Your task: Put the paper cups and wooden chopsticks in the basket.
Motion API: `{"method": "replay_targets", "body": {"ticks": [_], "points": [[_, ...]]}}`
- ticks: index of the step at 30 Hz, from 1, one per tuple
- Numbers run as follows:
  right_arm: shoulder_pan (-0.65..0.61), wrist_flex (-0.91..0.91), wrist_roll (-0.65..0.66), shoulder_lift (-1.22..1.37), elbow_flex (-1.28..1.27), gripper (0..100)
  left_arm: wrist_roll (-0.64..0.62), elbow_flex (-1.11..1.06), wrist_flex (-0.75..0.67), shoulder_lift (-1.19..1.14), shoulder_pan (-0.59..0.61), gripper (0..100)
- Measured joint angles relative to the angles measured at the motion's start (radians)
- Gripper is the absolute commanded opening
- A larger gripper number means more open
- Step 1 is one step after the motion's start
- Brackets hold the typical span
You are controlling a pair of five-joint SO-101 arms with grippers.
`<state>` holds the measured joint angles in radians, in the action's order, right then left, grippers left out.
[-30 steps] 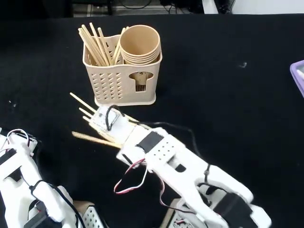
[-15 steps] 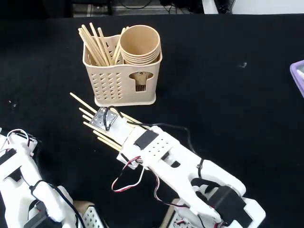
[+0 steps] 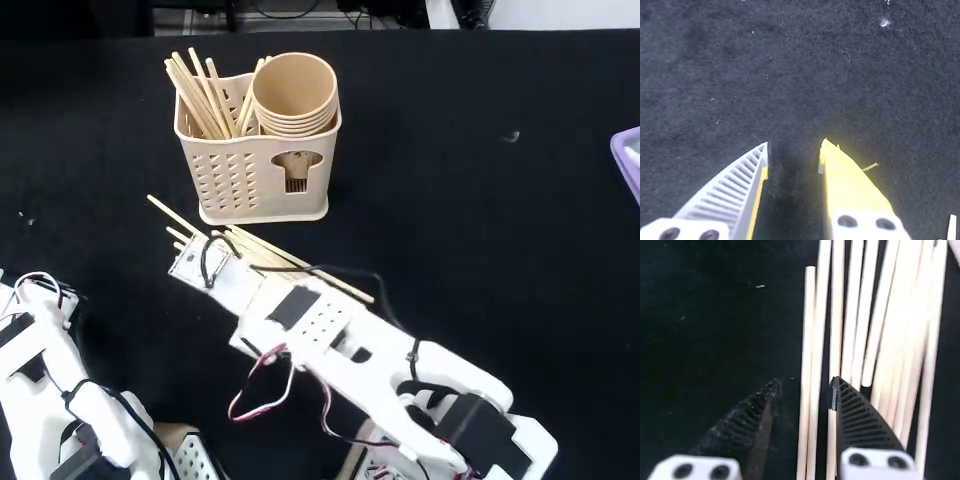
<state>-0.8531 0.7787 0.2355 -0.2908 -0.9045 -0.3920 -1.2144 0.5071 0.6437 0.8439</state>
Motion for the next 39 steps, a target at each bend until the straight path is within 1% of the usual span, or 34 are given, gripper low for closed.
{"method": "replay_targets", "body": {"ticks": [3, 9, 13, 17, 19, 22, 24, 28, 32, 36, 39], "points": [[0.002, 0.0, -0.002, 0.006, 0.0, 16.2, 0.0, 0.0, 0.0, 0.0, 0.0, 17], [-0.066, -0.035, 0.0, 0.086, 0.0, 16.2, 0.0, 0.0, 0.0, 0.0, 0.0, 17], [-0.06, -0.072, -0.002, 0.184, 0.038, 16.2, 0.0, 0.0, 0.0, 0.0, 0.0, 17], [-0.055, -0.052, 0.0, 0.265, 0.109, 16.2, 0.0, 0.0, 0.0, 0.0, 0.0, 17], [-0.055, -0.032, 0.0, 0.276, 0.13, 15.7, 0.0, 0.0, 0.0, 0.0, 0.0, 17], [-0.054, -0.02, 0.0, 0.282, 0.14, 12.3, 0.0, 0.0, 0.0, 0.0, 0.0, 17], [-0.048, -0.017, 0.0, 0.284, 0.144, 12.2, 0.0, 0.0, 0.0, 0.0, 0.0, 17], [-0.046, 0.018, 0.0, 0.256, 0.147, 17.5, 0.0, 0.0, 0.0, 0.0, 0.0, 17], [-0.052, 0.075, 0.002, 0.155, 0.147, 23.7, 0.0, 0.0, 0.0, 0.0, 0.0, 17], [-0.051, 0.084, 0.002, 0.114, 0.146, 24.3, 0.0, 0.0, 0.0, 0.0, 0.0, 17], [-0.051, 0.055, 0.0, 0.123, 0.143, 24.3, 0.0, 0.0, 0.0, 0.0, 0.0, 17]]}}
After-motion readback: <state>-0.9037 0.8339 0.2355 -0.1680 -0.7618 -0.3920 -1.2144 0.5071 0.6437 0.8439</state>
